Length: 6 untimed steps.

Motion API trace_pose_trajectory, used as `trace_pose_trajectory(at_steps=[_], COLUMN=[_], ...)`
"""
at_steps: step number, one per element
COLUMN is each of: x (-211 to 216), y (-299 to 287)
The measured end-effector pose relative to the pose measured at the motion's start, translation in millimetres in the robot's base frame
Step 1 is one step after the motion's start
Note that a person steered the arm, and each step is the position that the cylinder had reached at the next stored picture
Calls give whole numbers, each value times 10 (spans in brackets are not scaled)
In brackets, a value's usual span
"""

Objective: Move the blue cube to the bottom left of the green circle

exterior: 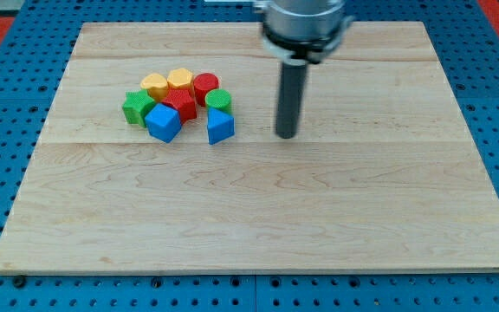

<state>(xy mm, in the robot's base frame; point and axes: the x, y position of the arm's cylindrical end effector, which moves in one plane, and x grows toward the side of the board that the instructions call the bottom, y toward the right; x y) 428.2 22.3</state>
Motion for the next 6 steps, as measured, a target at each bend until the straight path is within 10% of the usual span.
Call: trace_pose_trajectory(at_steps=[6], x=[0], y=[-500])
